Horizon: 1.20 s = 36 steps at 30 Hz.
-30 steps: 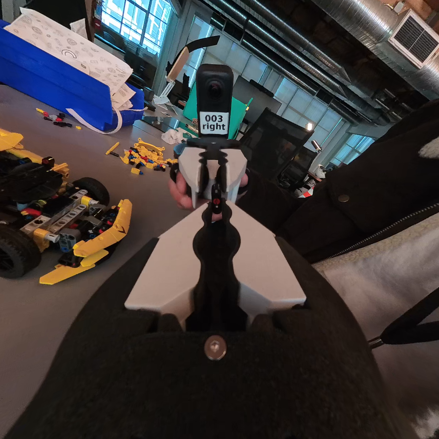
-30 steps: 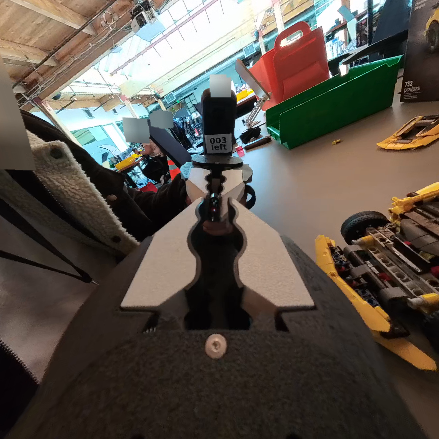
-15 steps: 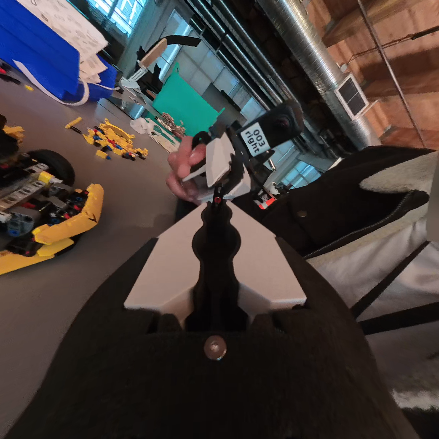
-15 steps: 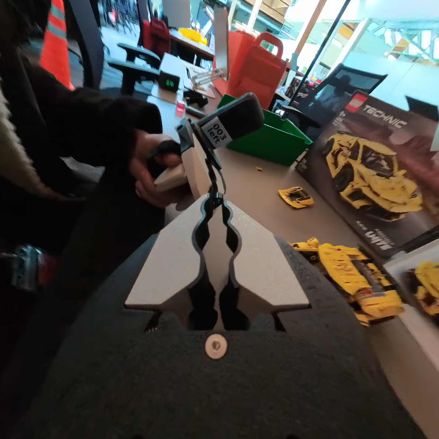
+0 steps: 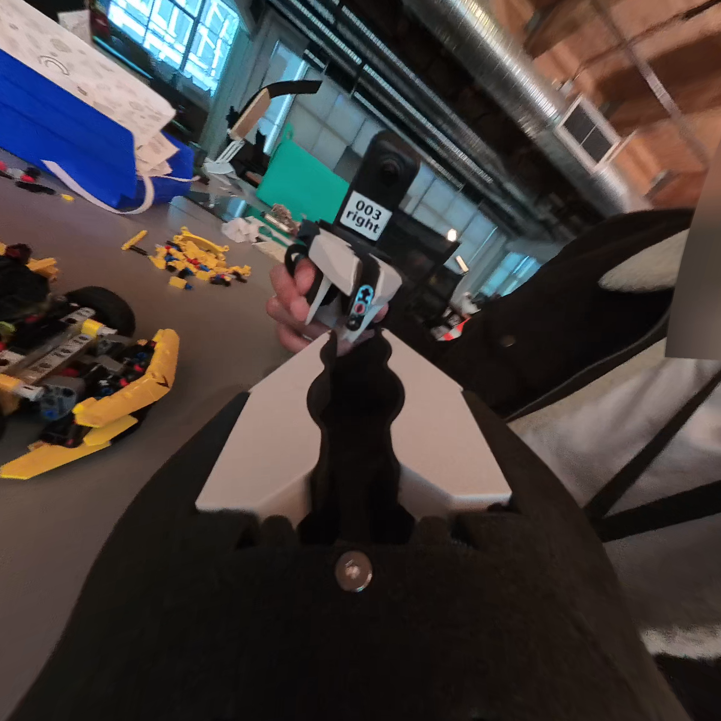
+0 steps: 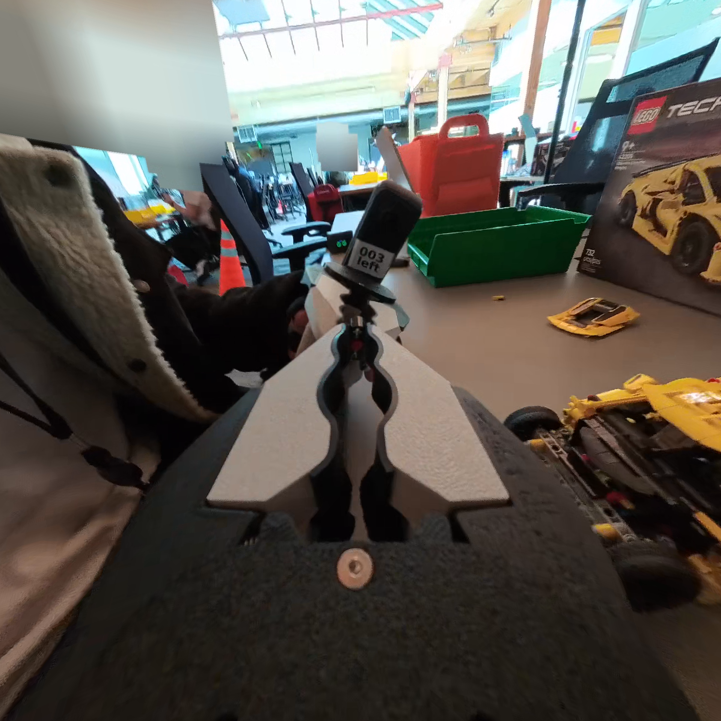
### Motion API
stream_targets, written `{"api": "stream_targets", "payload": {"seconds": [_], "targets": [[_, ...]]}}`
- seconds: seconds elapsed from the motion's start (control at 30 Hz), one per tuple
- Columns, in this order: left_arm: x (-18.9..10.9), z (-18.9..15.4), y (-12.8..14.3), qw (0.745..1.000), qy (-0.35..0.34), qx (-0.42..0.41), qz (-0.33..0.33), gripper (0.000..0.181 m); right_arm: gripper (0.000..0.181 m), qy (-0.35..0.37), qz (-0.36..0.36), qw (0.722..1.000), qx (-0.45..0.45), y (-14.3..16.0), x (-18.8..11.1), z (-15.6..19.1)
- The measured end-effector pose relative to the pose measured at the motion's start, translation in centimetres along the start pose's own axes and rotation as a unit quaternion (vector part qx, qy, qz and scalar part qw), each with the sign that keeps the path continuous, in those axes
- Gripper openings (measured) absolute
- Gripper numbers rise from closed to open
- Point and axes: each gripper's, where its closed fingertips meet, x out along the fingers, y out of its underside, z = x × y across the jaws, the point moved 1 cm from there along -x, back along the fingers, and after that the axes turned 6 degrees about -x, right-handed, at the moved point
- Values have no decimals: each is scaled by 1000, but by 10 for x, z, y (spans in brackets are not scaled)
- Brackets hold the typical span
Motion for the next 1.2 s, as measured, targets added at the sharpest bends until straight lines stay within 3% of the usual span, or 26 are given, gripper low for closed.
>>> {"api": "stream_targets", "payload": {"seconds": [0.1, 0.2, 0.33, 0.43, 0.47, 0.63, 0.73, 0.83, 0.93, 1.07, 1.13, 1.2], "targets": [[0, 0, 1, 999, -14, 29, 2, 0, 6, 17, 16, 1000, -14, 5, 0, -5], [-1, -1, -2, 999, -13, 34, -10, 0, 7, 29, 59, 997, -51, 17, 5, -4], [-12, 0, -13, 997, -26, 57, -37, 0, 6, 23, 13, 1000, 8, 6, 0, -9], [-10, 9, -9, 994, -70, 78, -22, 26, 6, -10, -25, 995, 95, 0, -6, -10], [-6, 9, -5, 994, -69, 85, -7, 27, 6, -16, -31, 994, 102, 0, -7, -10], [-1, 5, -4, 994, -64, 92, -6, 25, 6, -40, 8, 994, 102, 12, 5, 1], [2, 3, 2, 992, -63, 107, 11, 14, 6, -39, 13, 994, 105, 13, 8, 2], [2, 5, 3, 993, -66, 96, 16, 7, 6, -16, 22, 998, 61, 15, 8, 0], [-4, 5, -2, 998, -44, 50, 0, 6, 14, 35, 37, 997, -64, 14, 6, -2], [-9, 2, -10, 1000, -3, -6, -29, 6, 20, 23, 49, 998, -40, 14, 7, 1], [-10, 5, -11, 999, -21, 4, -33, 6, 22, 36, 34, 997, -67, 7, 8, 2], [-10, 16, -12, 993, -91, 62, -32, 7, 20, 60, 60, 994, -63, 9, 10, -3]]}}
